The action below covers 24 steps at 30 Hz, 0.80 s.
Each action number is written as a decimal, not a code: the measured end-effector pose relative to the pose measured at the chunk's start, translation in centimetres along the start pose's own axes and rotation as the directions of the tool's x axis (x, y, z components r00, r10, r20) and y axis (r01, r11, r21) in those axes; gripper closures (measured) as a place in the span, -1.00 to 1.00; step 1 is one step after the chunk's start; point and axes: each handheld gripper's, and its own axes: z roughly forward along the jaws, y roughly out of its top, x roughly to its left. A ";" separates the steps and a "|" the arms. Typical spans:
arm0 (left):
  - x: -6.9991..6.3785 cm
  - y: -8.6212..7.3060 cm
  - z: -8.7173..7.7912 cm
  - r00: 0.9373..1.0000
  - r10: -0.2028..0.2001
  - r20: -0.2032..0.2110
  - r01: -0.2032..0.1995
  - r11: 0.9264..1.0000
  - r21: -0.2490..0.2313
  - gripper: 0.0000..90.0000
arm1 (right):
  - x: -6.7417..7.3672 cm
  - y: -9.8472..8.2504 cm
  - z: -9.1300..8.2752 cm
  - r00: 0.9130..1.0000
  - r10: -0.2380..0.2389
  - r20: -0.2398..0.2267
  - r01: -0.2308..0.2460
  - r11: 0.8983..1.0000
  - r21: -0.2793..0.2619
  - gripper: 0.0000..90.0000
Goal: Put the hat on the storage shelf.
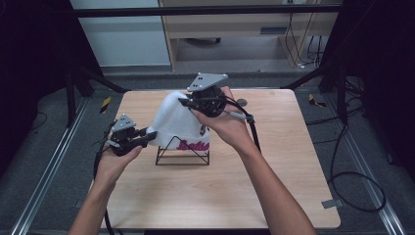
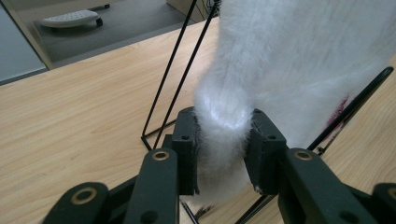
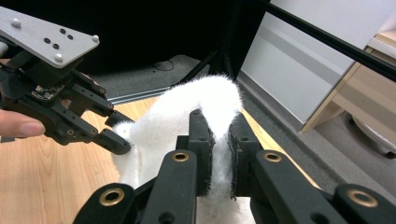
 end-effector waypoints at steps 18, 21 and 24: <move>0.2 -1.7 0.3 1.000 -0.003 0.000 0.003 1.000 0.011 0.62 | 0.7 -1.4 1.1 1.000 0.011 -0.027 -0.010 1.000 0.026 0.84; 0.3 -2.1 0.4 1.000 -0.022 -0.010 0.023 1.000 0.004 0.68 | 0.9 -1.5 1.3 0.999 0.011 -0.033 -0.010 0.999 0.031 0.84; 0.2 -2.9 0.5 0.999 -0.033 -0.005 0.033 0.999 0.010 0.72 | 1.2 -1.6 1.7 0.999 0.009 -0.043 -0.007 0.999 0.045 0.84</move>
